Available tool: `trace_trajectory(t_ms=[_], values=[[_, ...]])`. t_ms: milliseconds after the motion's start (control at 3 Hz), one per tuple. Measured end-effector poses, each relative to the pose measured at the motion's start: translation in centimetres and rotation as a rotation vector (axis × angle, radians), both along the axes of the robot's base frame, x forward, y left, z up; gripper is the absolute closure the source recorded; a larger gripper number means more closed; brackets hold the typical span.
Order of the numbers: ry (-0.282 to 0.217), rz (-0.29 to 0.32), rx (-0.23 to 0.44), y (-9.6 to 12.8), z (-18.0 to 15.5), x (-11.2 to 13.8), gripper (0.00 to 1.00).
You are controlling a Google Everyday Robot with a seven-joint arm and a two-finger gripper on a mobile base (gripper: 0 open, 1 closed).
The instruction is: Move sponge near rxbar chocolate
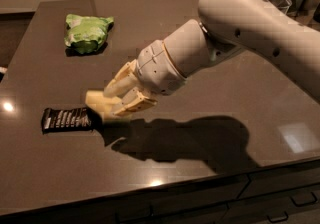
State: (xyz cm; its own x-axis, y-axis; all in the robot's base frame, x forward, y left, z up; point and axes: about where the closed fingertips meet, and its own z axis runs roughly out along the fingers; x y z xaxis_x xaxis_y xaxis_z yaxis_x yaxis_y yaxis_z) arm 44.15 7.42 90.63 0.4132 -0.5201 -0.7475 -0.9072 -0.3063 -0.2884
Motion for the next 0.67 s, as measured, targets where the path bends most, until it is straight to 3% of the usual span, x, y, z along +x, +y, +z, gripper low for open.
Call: trace_trajectory(t_ms=[333, 667], values=[[-0.001, 0.003, -0.001, 0.12, 0.02, -0.09, 0.01], [-0.001, 0.004, -0.001, 0.18, 0.04, -0.14, 0.00]])
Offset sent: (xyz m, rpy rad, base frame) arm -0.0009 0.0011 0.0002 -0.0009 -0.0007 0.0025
